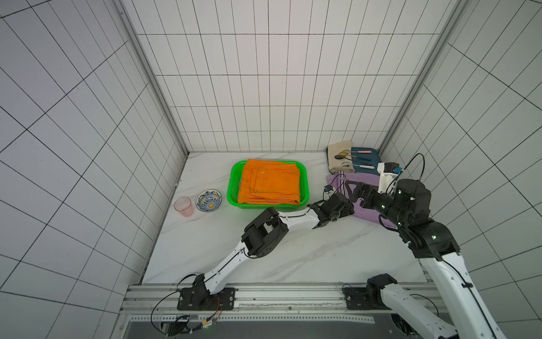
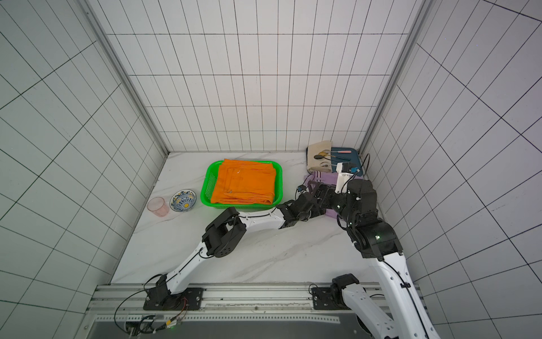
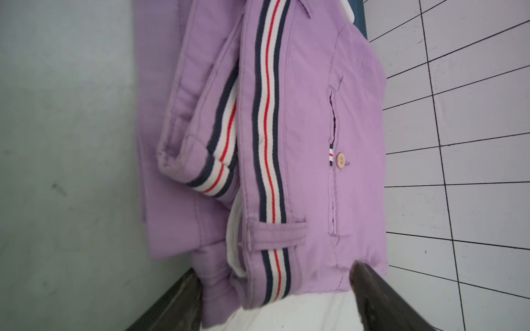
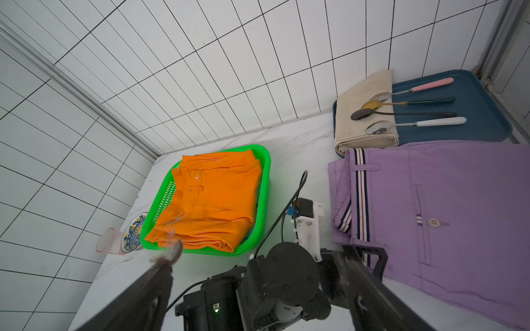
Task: Put the folded long pants in the basket
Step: Move the long pant to the center of the board.
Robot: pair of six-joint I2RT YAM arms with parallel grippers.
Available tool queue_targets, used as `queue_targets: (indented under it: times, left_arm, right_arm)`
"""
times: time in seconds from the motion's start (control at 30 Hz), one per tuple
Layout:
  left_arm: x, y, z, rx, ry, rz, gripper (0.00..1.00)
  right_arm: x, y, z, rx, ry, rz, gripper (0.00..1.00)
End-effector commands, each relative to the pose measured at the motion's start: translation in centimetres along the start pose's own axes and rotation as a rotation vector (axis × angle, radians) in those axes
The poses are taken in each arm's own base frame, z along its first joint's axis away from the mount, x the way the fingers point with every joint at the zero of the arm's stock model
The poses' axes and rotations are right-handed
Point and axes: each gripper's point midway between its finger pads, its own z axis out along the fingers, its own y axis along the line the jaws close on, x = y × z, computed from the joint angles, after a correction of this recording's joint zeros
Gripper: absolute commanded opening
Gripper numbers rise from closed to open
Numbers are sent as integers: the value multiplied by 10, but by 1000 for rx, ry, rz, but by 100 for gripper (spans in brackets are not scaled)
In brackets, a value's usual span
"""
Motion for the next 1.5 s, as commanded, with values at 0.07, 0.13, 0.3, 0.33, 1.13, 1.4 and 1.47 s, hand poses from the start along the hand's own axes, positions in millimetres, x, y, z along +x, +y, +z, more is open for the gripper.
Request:
queue_targets:
  times: [0.07, 0.13, 0.3, 0.33, 1.13, 1.4, 1.47]
  left_arm:
    - [54, 134, 24, -348, 143, 20, 66]
    - [52, 132, 24, -342, 144, 30, 30]
    - [56, 126, 1, -335, 140, 51, 0]
    - [57, 124, -11, -337, 121, 64, 0]
    - [142, 182, -271, -363, 6, 67, 0]
    - [131, 228, -330, -425, -88, -27, 0]
    - [121, 249, -346, -418, -138, -90, 0]
  right_arm:
    - [-6, 6, -4, -28, -8, 14, 96]
    - [-6, 6, -4, -29, -6, 14, 96]
    - [-6, 3, -5, -16, -14, 15, 96]
    - [-7, 2, -6, -10, -17, 13, 96]
    - [41, -68, 34, 241, 47, 136, 99]
    - [99, -79, 57, 193, 182, 197, 99]
    - [119, -74, 71, 144, 262, 223, 99]
